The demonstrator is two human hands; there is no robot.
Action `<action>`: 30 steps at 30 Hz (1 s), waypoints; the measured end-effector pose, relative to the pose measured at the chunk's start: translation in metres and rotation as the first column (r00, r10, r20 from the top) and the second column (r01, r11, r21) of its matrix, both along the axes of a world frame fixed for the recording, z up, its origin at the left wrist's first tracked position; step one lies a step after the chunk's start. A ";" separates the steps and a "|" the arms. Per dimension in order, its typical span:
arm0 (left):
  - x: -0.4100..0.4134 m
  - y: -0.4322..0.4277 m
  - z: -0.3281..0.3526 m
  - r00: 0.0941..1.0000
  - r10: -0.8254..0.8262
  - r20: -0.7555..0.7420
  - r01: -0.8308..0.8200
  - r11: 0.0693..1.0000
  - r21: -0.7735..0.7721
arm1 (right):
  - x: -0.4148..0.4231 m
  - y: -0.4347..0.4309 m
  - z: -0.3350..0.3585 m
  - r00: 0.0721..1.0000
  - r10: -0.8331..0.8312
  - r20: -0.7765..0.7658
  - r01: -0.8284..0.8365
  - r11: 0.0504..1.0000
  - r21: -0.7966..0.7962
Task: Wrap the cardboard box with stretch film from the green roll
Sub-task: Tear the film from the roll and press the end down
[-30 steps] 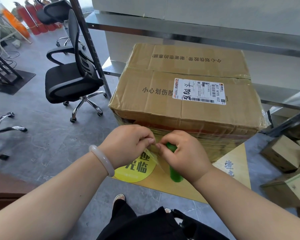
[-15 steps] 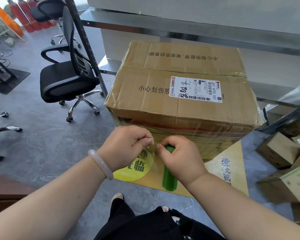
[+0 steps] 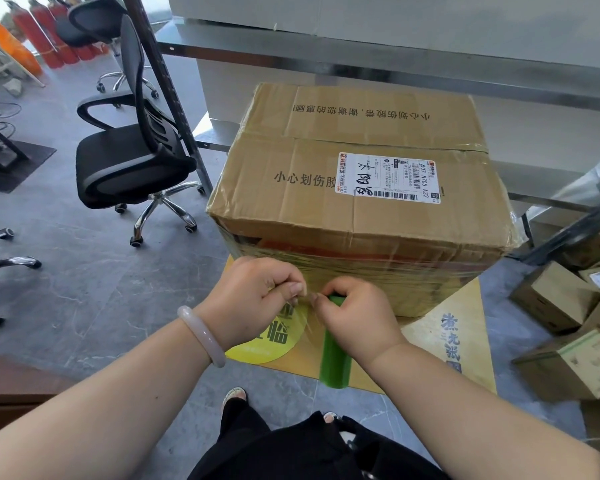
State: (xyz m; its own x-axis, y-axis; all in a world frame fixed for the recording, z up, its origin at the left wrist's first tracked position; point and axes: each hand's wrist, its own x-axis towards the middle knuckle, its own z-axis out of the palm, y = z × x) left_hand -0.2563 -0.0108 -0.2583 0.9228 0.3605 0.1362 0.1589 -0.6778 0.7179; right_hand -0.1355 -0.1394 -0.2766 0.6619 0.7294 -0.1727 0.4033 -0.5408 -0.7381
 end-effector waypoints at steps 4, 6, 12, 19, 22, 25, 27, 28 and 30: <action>-0.004 0.010 0.018 0.978 0.155 0.140 -0.098 0.933 -0.346 | 0.025 -0.023 -0.031 0.987 -0.154 -0.051 0.137 0.958 -0.252; -0.008 0.023 0.028 0.965 0.217 0.146 -0.147 0.911 -0.385 | 0.036 -0.044 -0.040 0.988 -0.152 -0.025 0.138 0.945 -0.297; 0.003 0.016 0.022 0.990 0.101 -0.100 -0.120 0.969 -0.216 | 0.029 -0.043 -0.033 0.999 -0.031 -0.026 0.025 0.981 -0.193; 0.005 0.011 0.026 0.977 0.084 -0.195 -0.119 0.977 -0.177 | 0.026 -0.053 -0.054 0.971 0.201 0.129 -0.181 0.972 -0.151; 0.007 0.010 0.027 0.973 0.095 -0.212 -0.137 0.972 -0.189 | 0.024 -0.060 -0.074 0.947 0.276 0.166 -0.246 0.952 -0.183; 0.006 0.011 0.028 0.966 0.092 -0.243 -0.142 0.970 -0.195 | 0.025 -0.068 -0.091 0.941 0.281 0.185 -0.243 0.948 -0.206; 0.007 0.011 0.028 0.963 0.078 -0.258 -0.134 0.969 -0.208 | 0.026 -0.072 -0.097 0.929 0.288 0.231 -0.243 0.948 -0.206; 0.008 0.012 0.030 0.963 0.066 -0.263 -0.126 0.968 -0.216 | 0.024 -0.071 -0.097 0.911 0.304 0.280 -0.250 0.945 -0.213; 0.010 0.012 0.033 0.957 0.051 -0.287 -0.119 0.967 -0.226 | 0.021 -0.068 -0.094 0.870 0.342 0.355 -0.274 0.934 -0.228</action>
State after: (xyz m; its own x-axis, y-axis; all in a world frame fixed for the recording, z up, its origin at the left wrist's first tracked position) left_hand -0.2465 0.0016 -0.2251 0.8761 0.4294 -0.2193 0.4235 -0.4678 0.7757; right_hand -0.1148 -0.2077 -0.3701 0.4468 0.8903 -0.0881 0.8016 -0.4421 -0.4025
